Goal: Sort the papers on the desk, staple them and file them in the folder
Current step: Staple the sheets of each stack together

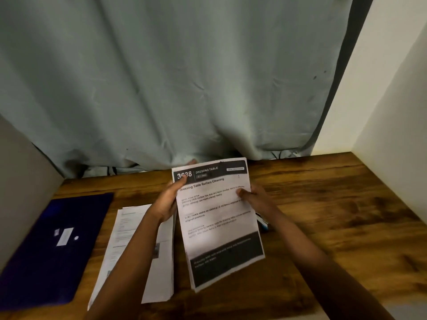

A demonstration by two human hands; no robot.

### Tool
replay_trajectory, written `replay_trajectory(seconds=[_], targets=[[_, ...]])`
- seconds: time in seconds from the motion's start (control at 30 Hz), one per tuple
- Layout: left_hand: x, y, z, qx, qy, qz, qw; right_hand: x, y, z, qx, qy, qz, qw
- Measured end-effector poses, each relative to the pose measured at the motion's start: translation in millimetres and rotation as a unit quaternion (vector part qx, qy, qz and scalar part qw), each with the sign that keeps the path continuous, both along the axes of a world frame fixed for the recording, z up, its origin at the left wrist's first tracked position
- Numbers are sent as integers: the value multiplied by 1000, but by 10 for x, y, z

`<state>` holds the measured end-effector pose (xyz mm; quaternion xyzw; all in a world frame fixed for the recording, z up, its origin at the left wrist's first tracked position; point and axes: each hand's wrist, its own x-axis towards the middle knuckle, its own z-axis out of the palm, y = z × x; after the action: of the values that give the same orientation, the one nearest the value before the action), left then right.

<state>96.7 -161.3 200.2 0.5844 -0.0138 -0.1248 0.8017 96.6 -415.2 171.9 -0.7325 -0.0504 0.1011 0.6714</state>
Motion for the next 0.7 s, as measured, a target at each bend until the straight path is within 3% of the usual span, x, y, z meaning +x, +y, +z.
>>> replay_trajectory(seconds=[0.17, 0.4, 0.7], targets=[[14, -70, -34, -87, -35, 27, 995, -80, 59, -175, -4, 100, 6, 995], [-34, -138, -265, -231, 81, 62, 968, -173, 85, -446, 24, 174, -12, 984], [-81, -92, -588, -137, 65, 88, 984, -206, 134, -639, 1, 222, -21, 975]])
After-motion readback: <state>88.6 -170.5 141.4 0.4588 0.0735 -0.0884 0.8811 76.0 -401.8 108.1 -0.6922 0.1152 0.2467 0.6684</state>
